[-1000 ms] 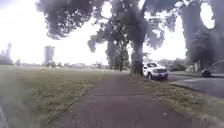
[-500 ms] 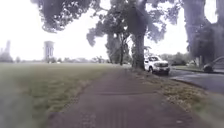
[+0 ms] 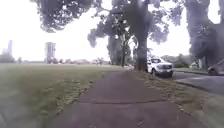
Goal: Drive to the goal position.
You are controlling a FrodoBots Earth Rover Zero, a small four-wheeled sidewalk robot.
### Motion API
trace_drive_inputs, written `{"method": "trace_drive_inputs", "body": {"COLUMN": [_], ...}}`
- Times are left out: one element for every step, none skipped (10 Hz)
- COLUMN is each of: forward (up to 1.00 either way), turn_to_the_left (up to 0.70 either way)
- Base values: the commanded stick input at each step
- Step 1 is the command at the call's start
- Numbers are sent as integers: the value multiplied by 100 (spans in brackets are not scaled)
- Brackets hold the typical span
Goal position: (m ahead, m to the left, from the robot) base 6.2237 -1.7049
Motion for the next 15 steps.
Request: {"method": "trace_drive_inputs", "body": {"forward": [70, 70, 70, 70, 70, 70, 70, 70, 70, 70, 70, 70, 70, 70, 70], "turn_to_the_left": [0, 0, 0, 0, 0, 0, 0, 0, 0, 0, 0, -1, -7, -21, -34]}}
